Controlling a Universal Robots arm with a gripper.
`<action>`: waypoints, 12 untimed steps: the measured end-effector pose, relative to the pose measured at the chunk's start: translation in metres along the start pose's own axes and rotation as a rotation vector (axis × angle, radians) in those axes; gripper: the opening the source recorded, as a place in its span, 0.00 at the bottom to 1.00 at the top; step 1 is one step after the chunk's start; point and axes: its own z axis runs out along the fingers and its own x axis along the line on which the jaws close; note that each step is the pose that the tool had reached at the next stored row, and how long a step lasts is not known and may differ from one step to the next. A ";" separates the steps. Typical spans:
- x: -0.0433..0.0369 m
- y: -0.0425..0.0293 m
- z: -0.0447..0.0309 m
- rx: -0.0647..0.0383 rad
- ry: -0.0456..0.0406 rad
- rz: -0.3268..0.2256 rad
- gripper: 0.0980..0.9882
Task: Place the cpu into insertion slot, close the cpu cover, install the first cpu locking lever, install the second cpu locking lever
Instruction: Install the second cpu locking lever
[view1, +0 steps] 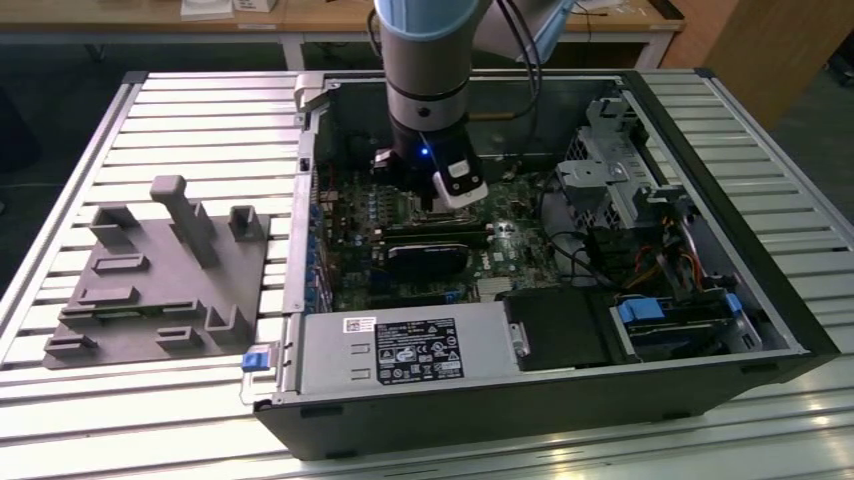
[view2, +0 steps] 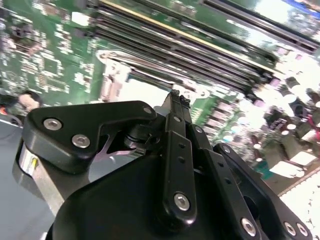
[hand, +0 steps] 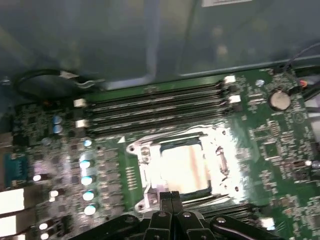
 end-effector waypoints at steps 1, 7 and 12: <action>-0.0034 0.0009 0.0004 0.000 0.0002 0.000 0.01; -0.0120 0.0093 0.0030 0.003 0.0023 0.000 0.01; -0.0131 0.0159 0.0060 0.012 0.0050 0.000 0.01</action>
